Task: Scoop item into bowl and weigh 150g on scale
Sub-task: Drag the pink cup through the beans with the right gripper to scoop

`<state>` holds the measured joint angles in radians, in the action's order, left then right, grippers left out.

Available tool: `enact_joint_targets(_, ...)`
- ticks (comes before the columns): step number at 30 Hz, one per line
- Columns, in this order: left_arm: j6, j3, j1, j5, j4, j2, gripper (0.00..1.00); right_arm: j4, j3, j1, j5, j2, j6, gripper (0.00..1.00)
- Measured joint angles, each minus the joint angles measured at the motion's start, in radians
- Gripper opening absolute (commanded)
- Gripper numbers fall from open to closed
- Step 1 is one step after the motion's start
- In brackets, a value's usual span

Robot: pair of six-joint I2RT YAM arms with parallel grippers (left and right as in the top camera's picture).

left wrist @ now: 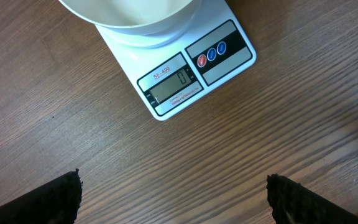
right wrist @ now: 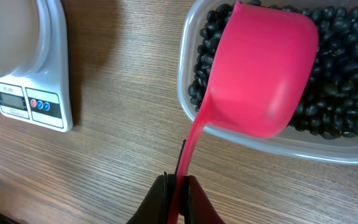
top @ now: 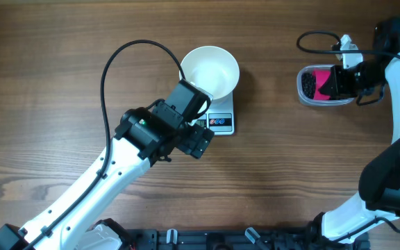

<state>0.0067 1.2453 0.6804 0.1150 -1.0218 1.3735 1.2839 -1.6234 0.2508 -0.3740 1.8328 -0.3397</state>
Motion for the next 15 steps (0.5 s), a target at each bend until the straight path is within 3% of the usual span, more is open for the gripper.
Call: enact_joint_targets(15, 0.000, 0.000, 0.000, 0.000, 0.000, 0.000, 1.00, 0.008, 0.010, 0.113, -0.164, 0.002, -0.049, 0.04)
